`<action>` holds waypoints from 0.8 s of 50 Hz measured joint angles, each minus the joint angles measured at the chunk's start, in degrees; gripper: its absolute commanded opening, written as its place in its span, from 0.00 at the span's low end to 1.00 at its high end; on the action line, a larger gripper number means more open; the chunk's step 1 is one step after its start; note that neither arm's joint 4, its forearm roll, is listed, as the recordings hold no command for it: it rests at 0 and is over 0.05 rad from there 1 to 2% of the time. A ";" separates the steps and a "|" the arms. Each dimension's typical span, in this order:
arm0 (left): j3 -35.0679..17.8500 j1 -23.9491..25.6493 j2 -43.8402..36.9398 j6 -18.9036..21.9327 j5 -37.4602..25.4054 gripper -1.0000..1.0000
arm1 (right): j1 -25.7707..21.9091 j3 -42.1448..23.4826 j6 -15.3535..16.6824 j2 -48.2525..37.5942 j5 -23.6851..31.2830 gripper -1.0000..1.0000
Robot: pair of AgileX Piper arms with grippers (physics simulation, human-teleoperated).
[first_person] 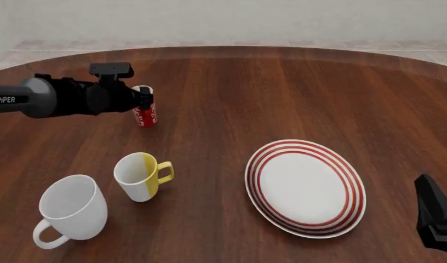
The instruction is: Pick up the red mug and put it on the plate
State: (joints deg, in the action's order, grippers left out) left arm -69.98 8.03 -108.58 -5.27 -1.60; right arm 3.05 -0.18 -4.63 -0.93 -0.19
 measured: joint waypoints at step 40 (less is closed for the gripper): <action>0.24 0.54 -1.17 -0.80 0.94 1.00 | -0.17 0.00 0.18 -0.04 -0.02 1.00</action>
State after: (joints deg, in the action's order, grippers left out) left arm -69.74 8.57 -109.75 -6.07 -0.66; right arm 2.87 -0.18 -4.45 -0.97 -0.21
